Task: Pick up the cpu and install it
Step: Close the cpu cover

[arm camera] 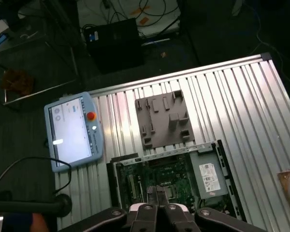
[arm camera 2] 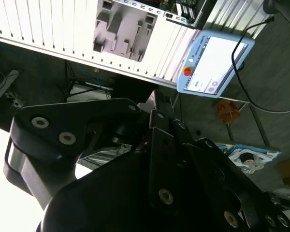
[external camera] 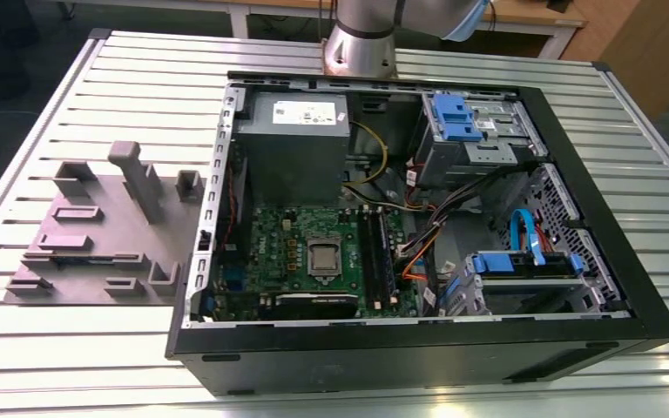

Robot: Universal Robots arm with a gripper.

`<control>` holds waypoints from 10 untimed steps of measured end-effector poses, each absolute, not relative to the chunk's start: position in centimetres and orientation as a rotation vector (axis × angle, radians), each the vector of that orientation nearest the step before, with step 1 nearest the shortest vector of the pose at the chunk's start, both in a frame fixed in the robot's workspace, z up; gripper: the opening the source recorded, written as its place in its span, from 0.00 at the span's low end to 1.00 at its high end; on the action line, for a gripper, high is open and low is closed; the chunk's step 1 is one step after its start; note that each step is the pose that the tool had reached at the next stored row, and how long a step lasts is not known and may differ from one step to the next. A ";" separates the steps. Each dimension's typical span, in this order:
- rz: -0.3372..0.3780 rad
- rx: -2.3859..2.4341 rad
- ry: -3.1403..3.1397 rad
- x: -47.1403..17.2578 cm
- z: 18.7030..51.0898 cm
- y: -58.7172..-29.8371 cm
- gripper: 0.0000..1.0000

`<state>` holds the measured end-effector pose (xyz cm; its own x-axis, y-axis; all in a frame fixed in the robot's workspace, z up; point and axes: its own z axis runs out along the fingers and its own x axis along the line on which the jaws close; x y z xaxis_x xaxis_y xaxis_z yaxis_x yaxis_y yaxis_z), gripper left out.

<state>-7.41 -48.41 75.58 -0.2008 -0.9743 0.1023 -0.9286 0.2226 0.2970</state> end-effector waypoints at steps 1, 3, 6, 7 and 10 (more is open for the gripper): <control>-0.246 1.790 -2.232 -7.4 75.6 -48.4 0.10; -0.246 1.790 -2.232 -7.4 75.6 -48.4 0.10; -0.245 1.791 -2.232 -7.4 75.1 -48.4 0.10; -0.245 1.791 -2.232 -7.4 75.0 -48.4 0.10; -0.245 1.791 -2.232 -7.4 75.0 -48.4 0.10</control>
